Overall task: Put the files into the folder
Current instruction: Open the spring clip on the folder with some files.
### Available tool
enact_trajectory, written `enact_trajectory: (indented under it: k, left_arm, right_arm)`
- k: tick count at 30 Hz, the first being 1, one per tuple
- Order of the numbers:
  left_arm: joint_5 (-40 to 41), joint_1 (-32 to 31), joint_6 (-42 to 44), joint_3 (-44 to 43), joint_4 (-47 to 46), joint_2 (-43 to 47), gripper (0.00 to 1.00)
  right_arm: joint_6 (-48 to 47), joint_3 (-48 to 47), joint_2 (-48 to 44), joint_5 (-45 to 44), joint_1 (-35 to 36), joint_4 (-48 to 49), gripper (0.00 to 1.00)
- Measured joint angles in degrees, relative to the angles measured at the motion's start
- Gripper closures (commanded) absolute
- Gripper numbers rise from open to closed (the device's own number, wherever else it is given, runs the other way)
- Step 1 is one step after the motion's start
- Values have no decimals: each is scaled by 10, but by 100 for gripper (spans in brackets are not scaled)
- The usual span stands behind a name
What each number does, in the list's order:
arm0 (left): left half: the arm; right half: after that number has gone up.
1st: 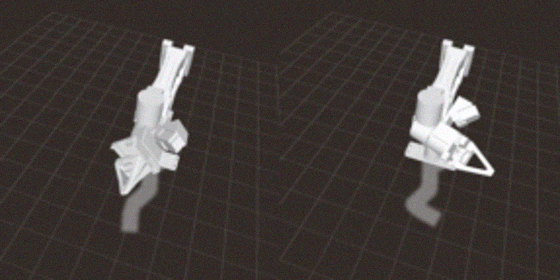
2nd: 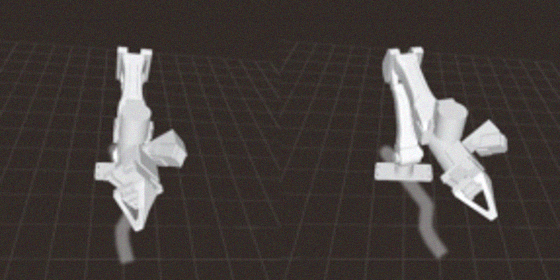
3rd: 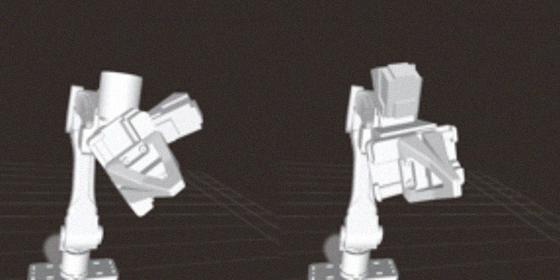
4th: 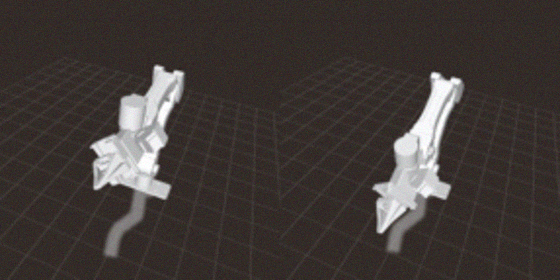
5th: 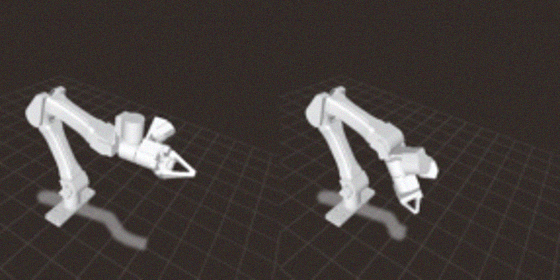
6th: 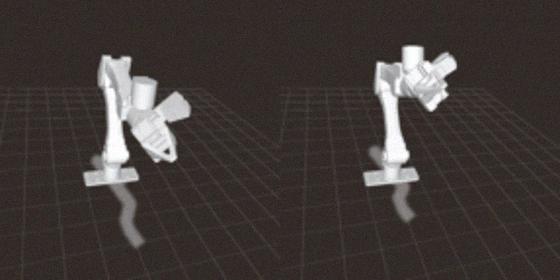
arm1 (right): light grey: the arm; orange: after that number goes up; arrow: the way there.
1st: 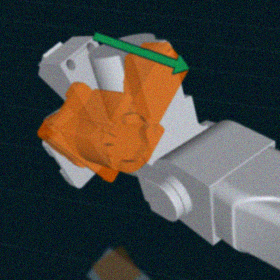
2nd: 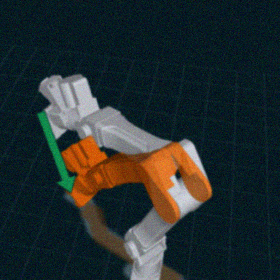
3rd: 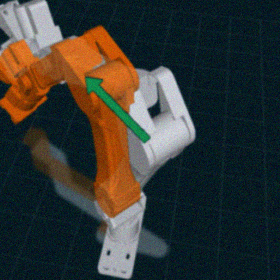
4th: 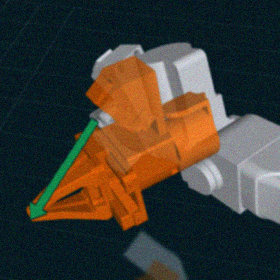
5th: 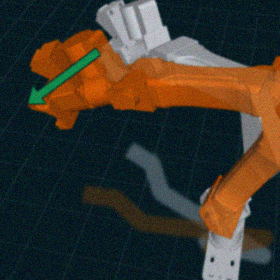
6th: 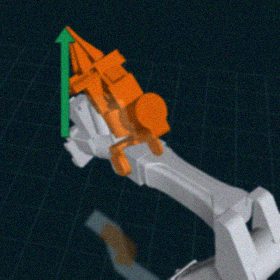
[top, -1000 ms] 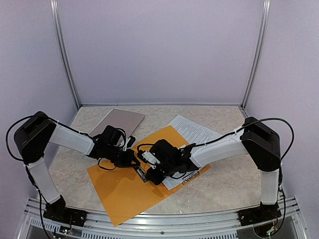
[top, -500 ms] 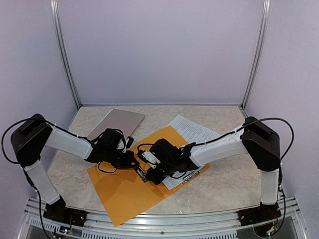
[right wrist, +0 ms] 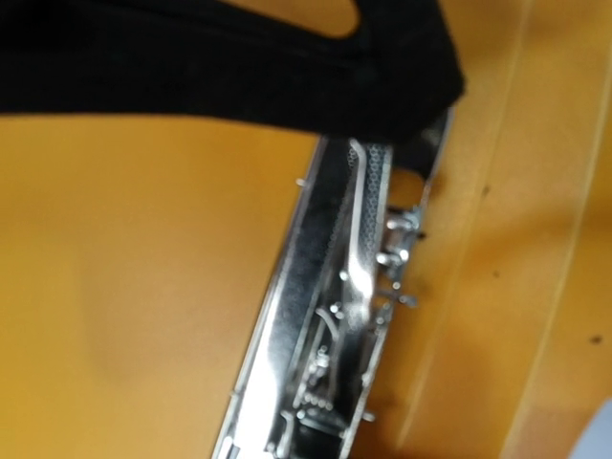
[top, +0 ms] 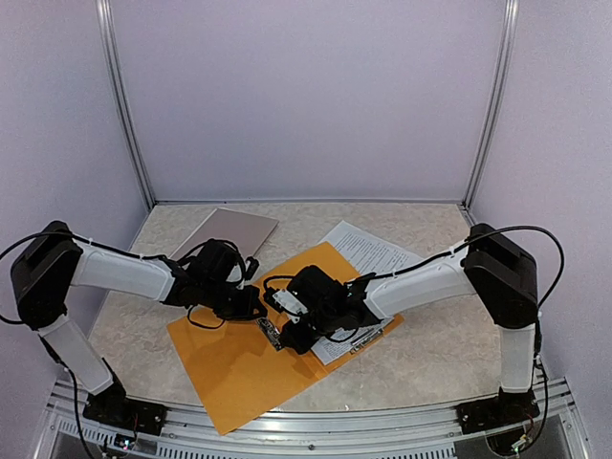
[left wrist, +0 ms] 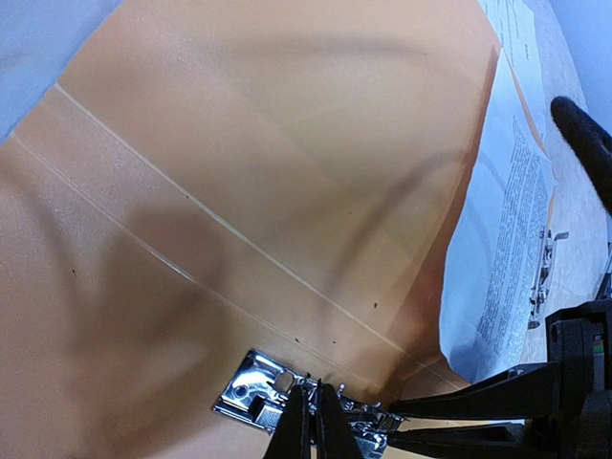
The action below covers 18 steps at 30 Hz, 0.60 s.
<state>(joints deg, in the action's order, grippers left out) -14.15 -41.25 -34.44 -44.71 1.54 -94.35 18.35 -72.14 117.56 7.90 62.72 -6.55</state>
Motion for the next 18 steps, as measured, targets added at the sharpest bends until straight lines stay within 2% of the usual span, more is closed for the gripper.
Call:
enact_trajectory:
  k: [4,18]
  left_arm:
    - [-7,-9,0,-24,26,-3,100]
    - [-8,-33,-7,-56,58,-5,100]
  right_arm:
    - [-3,11,-9,1,-1,5,99]
    - [-28,66,-68,7,-7,31,65]
